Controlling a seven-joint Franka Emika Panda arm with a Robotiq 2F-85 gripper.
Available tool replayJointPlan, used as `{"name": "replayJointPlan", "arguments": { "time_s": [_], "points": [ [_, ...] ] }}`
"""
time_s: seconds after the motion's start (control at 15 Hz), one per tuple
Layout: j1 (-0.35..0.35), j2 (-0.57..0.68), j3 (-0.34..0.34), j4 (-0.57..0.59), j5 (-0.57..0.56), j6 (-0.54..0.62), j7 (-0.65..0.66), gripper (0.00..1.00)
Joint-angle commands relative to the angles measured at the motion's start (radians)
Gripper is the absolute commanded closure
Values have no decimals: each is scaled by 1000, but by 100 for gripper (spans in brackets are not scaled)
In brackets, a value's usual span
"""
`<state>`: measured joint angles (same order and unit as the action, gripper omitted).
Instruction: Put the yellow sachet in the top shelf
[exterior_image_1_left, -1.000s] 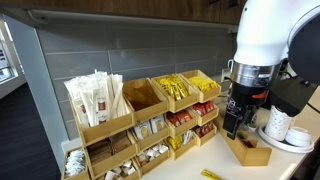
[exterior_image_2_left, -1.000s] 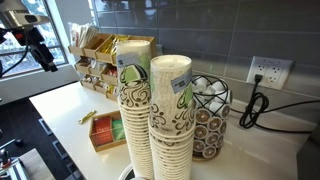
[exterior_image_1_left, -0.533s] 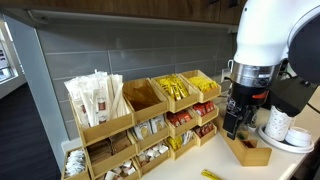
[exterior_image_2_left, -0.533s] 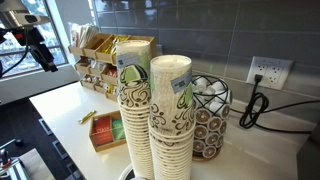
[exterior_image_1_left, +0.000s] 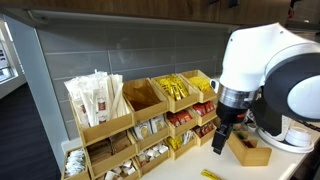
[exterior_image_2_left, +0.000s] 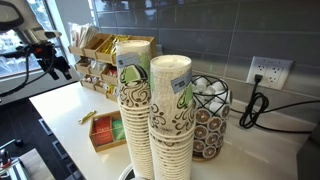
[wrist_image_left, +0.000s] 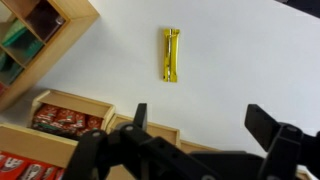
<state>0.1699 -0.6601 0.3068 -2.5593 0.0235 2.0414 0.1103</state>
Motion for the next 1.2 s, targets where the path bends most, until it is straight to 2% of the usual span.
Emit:
{"name": "replayJointPlan", "arguments": {
  "time_s": [0.0, 0.13, 0.2, 0.4, 0.73, 1.13],
  "points": [
    [66, 119, -65, -64, 4, 155, -155, 0],
    [78, 187, -83, -77, 0, 245, -208, 0],
    [68, 125, -69, -69, -12, 182, -146, 0],
    [73, 190, -82, -73, -10, 234, -184, 0],
    [78, 193, -82, -68, -9, 235, -186, 0],
    [77, 268, -143, -135, 14, 432, -268, 0]
  ]
}}
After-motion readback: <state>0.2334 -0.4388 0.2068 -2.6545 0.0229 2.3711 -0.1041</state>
